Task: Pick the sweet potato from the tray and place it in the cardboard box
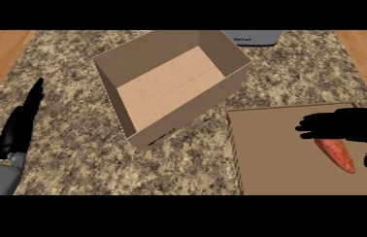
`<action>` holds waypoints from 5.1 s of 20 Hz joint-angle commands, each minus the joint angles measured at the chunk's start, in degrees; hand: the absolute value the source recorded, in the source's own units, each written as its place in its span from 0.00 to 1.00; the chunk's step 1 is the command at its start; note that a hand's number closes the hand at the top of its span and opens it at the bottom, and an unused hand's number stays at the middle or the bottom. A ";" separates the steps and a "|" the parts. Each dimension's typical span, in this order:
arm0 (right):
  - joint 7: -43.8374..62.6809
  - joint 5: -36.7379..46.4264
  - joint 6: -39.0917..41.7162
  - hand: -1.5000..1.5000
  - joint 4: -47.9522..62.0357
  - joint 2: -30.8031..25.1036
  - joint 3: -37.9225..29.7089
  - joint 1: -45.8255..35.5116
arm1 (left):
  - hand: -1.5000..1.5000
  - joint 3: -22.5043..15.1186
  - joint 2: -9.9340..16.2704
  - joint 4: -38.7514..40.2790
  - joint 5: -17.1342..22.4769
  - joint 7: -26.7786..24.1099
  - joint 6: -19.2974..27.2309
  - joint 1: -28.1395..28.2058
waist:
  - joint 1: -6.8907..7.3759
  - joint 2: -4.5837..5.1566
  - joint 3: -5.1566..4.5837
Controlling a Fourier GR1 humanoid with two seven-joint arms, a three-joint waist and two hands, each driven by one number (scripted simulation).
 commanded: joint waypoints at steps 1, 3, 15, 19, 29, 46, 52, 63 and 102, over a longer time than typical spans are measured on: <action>-14.49 -0.77 5.47 0.00 0.25 -1.52 0.96 -0.84 | 0.50 0.15 -0.09 -1.21 -0.43 -0.30 -0.05 1.53 | -0.03 -0.17 -0.03; -13.44 1.06 2.71 0.00 1.27 -1.68 1.72 -0.47 | 0.50 0.63 -0.63 -1.69 -0.54 0.73 0.27 0.77 | -0.35 -0.18 -0.01; -5.63 5.93 -7.92 1.00 11.99 10.53 0.77 -0.27 | 0.50 2.25 -0.98 -0.99 -2.93 2.61 -1.66 -1.06 | -0.31 0.06 0.07; -6.40 2.63 -11.62 1.00 8.89 10.60 -2.99 2.38 | 0.50 2.14 -3.06 -0.92 -3.72 1.46 -0.12 0.54 | -1.02 -0.13 0.03; 40.57 -9.36 -11.99 1.00 13.31 17.88 -18.89 5.29 | 0.50 4.88 -1.41 -0.66 -2.39 1.35 -0.52 4.99 | -5.79 -1.95 -0.44; 87.10 5.10 -26.69 1.00 -31.90 22.73 -16.22 -1.73 | 0.50 5.66 -1.05 -2.58 -3.11 0.23 -0.85 6.76 | -4.50 -1.95 -0.34; 102.29 7.93 -17.74 1.00 -44.91 29.21 -14.87 -4.74 | 0.50 5.82 -1.91 -2.81 -3.43 0.92 -2.44 4.80 | -2.14 -0.78 -0.15; 103.15 4.18 -16.39 1.00 -22.41 47.17 -26.75 -23.87 | 0.50 5.85 -3.88 -2.01 -6.48 1.22 -3.59 1.91 | -0.35 -0.09 -0.10; 67.85 -19.01 -49.18 0.00 24.54 54.73 -46.37 -39.86 | 0.50 7.45 -7.06 -0.66 -9.50 1.39 -5.90 -0.74 | 1.56 0.61 -0.04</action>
